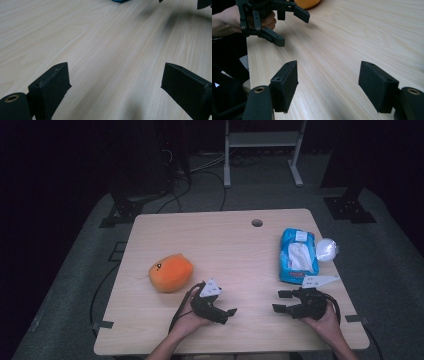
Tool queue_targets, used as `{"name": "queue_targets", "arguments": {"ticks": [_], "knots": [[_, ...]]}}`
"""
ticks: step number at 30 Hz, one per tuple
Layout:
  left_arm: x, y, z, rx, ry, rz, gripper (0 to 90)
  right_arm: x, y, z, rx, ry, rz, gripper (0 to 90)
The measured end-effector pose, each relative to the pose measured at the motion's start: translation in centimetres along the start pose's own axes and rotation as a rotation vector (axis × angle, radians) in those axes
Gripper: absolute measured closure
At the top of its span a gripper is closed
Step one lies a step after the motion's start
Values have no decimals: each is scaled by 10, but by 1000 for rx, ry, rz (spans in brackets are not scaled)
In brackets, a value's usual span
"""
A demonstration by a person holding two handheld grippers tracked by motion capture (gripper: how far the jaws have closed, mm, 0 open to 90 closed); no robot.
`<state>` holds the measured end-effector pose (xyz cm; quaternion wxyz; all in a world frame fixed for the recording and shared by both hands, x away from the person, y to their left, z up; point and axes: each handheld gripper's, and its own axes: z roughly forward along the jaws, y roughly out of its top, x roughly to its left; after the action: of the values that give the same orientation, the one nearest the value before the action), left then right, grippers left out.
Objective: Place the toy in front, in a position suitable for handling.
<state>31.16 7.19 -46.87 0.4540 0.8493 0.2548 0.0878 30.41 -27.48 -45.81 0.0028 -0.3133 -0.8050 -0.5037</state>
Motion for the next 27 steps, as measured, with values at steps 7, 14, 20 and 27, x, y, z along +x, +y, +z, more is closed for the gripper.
{"name": "queue_targets", "arguments": {"ticks": [7,14,20,27], "knots": [[-2,6,-6,-26,-10,20,105,-1,0,2,7,3,3,305],[-7,13,-14,-23,-50,52,169,1,0,2,13,4,1,305],[-6,17,-22,-38,-75,65,228,1,0,3,17,6,-2,305],[1,22,-31,-68,-28,77,176,1,0,5,20,7,5,305]]}}
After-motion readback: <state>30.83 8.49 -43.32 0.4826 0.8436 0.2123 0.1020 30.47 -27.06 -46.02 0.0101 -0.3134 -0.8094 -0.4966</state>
